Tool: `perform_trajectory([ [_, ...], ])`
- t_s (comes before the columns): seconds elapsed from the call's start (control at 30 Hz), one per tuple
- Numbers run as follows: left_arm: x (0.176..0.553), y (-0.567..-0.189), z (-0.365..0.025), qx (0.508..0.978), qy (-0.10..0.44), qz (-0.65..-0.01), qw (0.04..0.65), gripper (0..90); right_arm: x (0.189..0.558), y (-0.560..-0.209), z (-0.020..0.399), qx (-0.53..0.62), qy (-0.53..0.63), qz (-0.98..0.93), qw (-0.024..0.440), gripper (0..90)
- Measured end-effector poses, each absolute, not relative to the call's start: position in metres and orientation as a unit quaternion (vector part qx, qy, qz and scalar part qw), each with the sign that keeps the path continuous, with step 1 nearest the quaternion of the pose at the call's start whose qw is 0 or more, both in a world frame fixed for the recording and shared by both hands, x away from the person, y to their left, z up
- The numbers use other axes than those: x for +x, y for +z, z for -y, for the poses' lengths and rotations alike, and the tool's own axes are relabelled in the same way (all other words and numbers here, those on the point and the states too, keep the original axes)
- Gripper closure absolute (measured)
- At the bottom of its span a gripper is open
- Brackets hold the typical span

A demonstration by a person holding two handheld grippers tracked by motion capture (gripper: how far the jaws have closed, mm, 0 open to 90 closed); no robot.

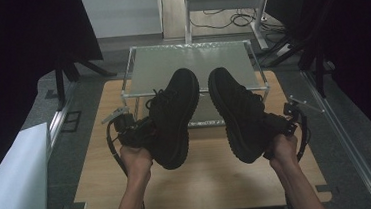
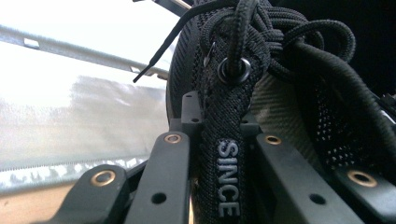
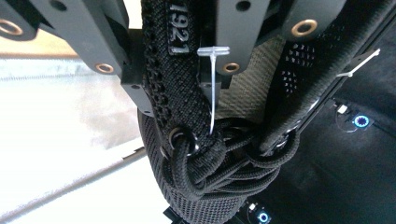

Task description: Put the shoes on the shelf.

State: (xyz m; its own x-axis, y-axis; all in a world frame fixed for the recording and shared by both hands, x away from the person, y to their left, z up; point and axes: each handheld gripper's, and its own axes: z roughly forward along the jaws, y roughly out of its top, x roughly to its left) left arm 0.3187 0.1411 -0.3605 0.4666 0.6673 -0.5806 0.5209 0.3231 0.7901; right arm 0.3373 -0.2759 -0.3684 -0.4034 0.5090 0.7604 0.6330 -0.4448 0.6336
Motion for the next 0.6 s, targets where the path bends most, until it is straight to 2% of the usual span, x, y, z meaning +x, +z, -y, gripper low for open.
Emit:
perform_trajectory([
  [0.6, 0.374, -0.323, -0.126, 0.564, 0.107, -0.551, 0.606, 79.7, 0.396, -0.340, 0.248, -0.577, -0.637, 0.512, 0.009, 73.0],
])
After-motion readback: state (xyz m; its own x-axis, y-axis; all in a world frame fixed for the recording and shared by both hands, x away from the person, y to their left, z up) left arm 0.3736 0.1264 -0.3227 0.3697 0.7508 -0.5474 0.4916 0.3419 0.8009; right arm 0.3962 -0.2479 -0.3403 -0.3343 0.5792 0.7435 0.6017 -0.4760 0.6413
